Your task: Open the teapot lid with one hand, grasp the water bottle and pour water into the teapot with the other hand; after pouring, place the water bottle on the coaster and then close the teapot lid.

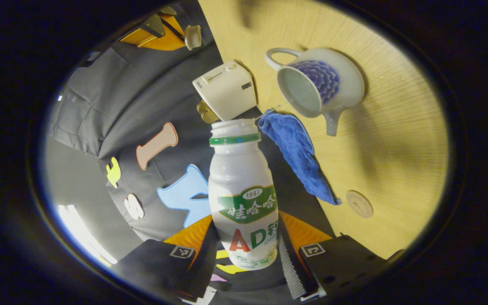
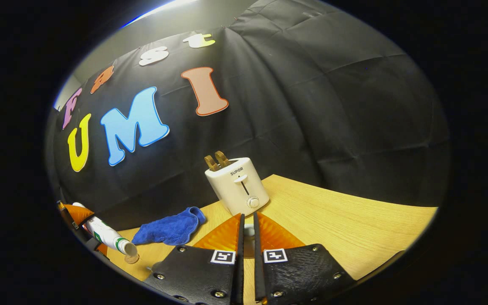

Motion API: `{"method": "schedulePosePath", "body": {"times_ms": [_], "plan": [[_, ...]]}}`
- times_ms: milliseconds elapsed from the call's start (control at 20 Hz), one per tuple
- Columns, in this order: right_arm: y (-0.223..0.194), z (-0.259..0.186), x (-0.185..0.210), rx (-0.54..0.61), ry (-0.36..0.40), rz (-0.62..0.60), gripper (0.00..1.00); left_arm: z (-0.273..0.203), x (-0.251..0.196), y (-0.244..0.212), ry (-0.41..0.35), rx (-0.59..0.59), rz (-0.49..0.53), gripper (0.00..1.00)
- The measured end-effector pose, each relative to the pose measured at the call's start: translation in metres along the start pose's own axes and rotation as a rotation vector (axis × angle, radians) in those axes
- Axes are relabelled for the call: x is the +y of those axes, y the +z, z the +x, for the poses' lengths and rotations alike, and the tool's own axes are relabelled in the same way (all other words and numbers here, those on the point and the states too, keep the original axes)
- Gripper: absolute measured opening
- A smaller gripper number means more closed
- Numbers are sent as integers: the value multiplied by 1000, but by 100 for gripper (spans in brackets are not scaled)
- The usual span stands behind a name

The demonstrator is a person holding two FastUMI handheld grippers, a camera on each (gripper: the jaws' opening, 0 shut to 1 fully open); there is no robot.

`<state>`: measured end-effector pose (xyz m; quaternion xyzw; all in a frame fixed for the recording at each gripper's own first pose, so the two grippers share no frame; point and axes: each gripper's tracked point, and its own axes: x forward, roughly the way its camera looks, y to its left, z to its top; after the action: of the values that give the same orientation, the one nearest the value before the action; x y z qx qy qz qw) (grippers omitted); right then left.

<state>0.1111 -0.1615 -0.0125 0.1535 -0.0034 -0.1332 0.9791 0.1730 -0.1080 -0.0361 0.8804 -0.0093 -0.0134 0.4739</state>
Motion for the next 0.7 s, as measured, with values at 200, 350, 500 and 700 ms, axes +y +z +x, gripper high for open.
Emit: {"method": "schedulePosePath", "body": {"times_ms": [200, 350, 500, 700], "plan": [[-1, 1, 1, 2, 1, -7, 10, 0, -12, 5, -48, -22, -142, 76], [-1, 2, 2, 4, 3, -9, 10, -1, -22, 6, -86, -41, -263, 76], [-4, 2, 5, 8, 13, -13, 10, -11, -36, 3, -154, -45, -410, 82], [-7, 2, 14, 18, 49, -9, 10, -13, -38, -6, -166, -54, -580, 82]]}}
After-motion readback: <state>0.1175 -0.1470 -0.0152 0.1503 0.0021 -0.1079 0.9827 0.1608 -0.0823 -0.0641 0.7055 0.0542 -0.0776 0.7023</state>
